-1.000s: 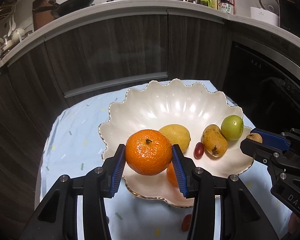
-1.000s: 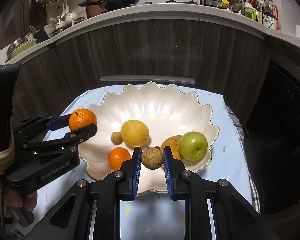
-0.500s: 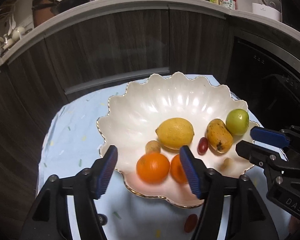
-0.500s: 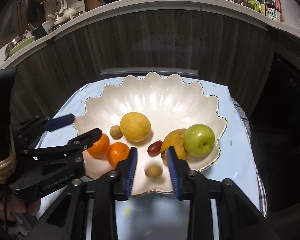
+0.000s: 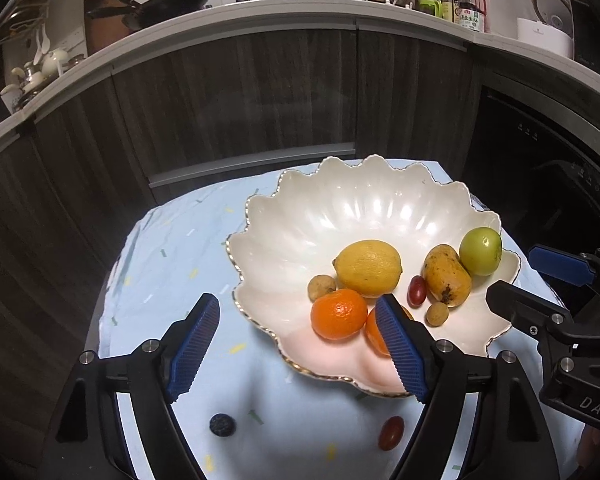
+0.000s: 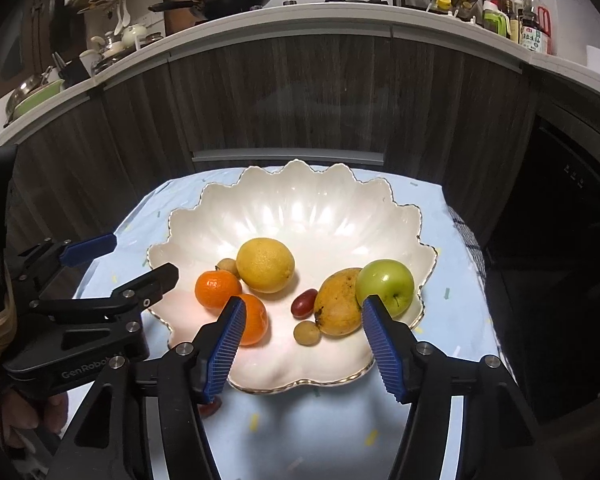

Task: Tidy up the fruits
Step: 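Withdraw both tools from the bowl toward the red date and blueberry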

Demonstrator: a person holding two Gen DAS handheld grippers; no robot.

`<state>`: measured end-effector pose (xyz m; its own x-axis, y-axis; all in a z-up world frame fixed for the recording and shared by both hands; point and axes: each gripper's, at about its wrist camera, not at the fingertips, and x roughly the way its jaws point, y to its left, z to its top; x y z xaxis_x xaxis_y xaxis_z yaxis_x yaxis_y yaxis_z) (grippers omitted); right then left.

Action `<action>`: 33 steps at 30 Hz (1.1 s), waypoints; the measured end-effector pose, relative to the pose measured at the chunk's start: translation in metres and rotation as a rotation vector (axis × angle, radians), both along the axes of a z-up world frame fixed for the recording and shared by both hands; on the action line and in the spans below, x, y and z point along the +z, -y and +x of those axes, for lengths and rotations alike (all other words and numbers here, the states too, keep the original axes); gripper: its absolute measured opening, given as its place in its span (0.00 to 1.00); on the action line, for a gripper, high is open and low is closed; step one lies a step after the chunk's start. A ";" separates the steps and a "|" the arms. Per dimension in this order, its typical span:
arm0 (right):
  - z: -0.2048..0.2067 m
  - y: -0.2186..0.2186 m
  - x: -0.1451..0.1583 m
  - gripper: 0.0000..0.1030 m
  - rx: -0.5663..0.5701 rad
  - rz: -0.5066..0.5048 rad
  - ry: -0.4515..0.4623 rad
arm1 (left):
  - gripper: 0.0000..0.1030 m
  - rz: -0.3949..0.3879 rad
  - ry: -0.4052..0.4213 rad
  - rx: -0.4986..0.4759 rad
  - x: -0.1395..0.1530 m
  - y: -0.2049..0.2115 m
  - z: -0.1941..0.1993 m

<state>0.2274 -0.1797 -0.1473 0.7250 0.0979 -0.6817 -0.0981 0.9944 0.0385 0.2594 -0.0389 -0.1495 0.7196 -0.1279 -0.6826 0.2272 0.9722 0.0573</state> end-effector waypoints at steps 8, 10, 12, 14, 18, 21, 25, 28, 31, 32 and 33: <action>-0.010 -0.009 0.012 0.60 0.009 -0.017 0.028 | 0.80 -0.006 0.022 0.016 0.012 -0.013 -0.014; -0.013 -0.013 0.016 0.60 0.014 -0.022 0.035 | 0.80 -0.007 0.029 0.021 0.015 -0.017 -0.018; -0.017 -0.017 0.019 0.60 0.019 -0.026 0.042 | 0.80 -0.010 0.034 0.026 0.018 -0.020 -0.021; -0.020 -0.020 0.022 0.60 0.023 -0.029 0.047 | 0.80 -0.011 0.040 0.031 0.021 -0.024 -0.025; -0.027 -0.027 0.026 0.60 0.032 -0.040 0.057 | 0.80 -0.015 0.048 0.040 0.025 -0.031 -0.033; -0.031 -0.031 0.027 0.60 0.037 -0.045 0.062 | 0.80 -0.016 0.051 0.045 0.026 -0.035 -0.038; -0.034 -0.037 0.027 0.60 0.045 -0.049 0.062 | 0.80 -0.019 0.055 0.056 0.028 -0.043 -0.046; -0.037 -0.042 0.026 0.60 0.053 -0.054 0.062 | 0.80 -0.024 0.052 0.063 0.027 -0.049 -0.050; -0.040 -0.046 0.025 0.60 0.061 -0.059 0.061 | 0.80 -0.025 0.048 0.069 0.026 -0.054 -0.054; -0.041 -0.047 0.024 0.60 0.063 -0.060 0.061 | 0.80 -0.026 0.047 0.071 0.025 -0.056 -0.056; -0.043 -0.049 0.024 0.60 0.066 -0.063 0.062 | 0.80 -0.026 0.045 0.072 0.024 -0.057 -0.057</action>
